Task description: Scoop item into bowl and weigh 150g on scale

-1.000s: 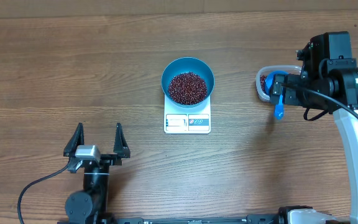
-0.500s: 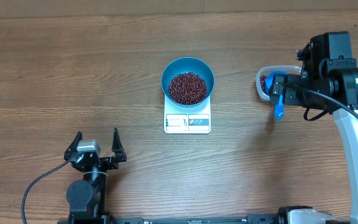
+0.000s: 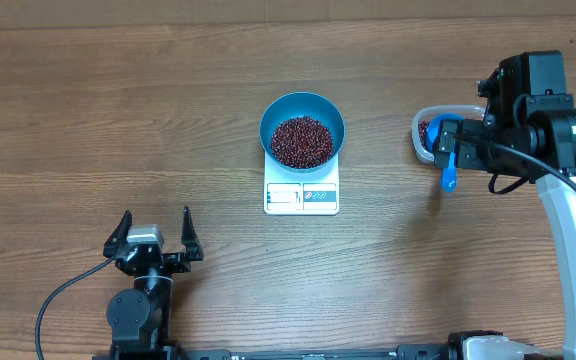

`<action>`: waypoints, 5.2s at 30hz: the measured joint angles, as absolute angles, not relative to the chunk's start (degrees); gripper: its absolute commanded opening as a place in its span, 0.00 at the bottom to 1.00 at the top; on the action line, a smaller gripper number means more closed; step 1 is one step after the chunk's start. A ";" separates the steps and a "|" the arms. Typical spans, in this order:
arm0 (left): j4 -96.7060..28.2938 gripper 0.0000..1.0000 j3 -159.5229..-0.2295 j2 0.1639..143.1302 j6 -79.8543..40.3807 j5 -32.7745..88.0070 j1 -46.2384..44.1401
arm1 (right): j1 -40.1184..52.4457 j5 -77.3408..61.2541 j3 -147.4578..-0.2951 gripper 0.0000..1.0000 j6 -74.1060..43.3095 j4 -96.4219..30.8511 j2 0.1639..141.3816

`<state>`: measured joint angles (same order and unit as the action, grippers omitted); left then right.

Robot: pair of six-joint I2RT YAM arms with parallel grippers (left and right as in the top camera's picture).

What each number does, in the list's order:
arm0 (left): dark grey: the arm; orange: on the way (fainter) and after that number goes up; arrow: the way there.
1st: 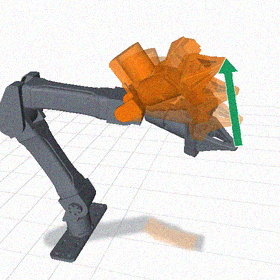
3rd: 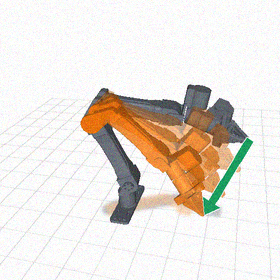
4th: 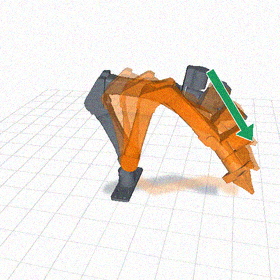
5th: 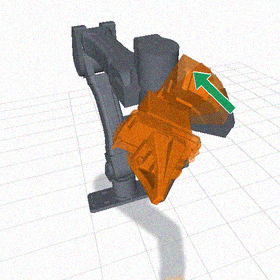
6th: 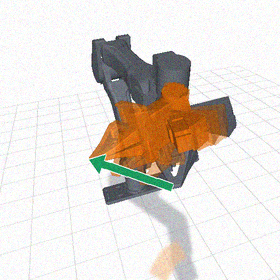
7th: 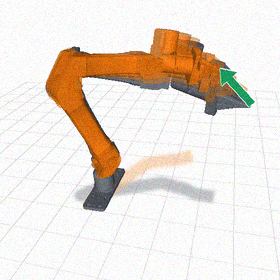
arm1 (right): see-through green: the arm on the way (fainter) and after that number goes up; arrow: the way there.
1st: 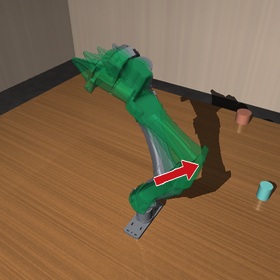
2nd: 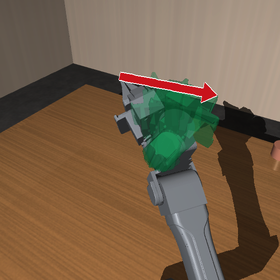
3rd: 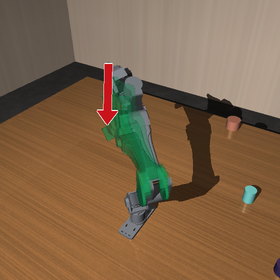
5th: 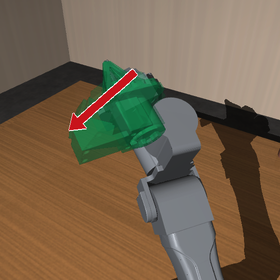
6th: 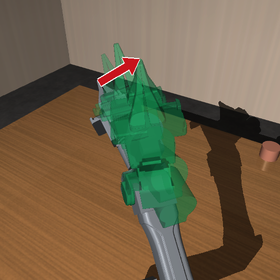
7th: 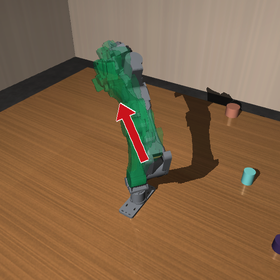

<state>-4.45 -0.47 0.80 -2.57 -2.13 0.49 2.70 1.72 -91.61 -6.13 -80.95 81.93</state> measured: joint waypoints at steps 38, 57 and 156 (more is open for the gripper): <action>-4.43 1.00 -0.47 0.80 -2.39 -2.11 0.49 | 2.70 -1.52 -91.61 1.00 -6.20 -72.88 81.93; -4.40 0.99 -0.47 0.75 -2.39 -2.11 0.49 | 2.70 -10.57 -57.23 1.00 -6.20 -24.97 70.28; -4.45 1.00 -0.47 0.75 -2.39 -2.11 0.49 | 2.70 -8.78 -1.06 1.00 7.16 -4.34 0.84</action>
<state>-4.45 -0.47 0.75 -2.39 -2.11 0.49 2.70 -8.78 -1.06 7.16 -4.34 0.84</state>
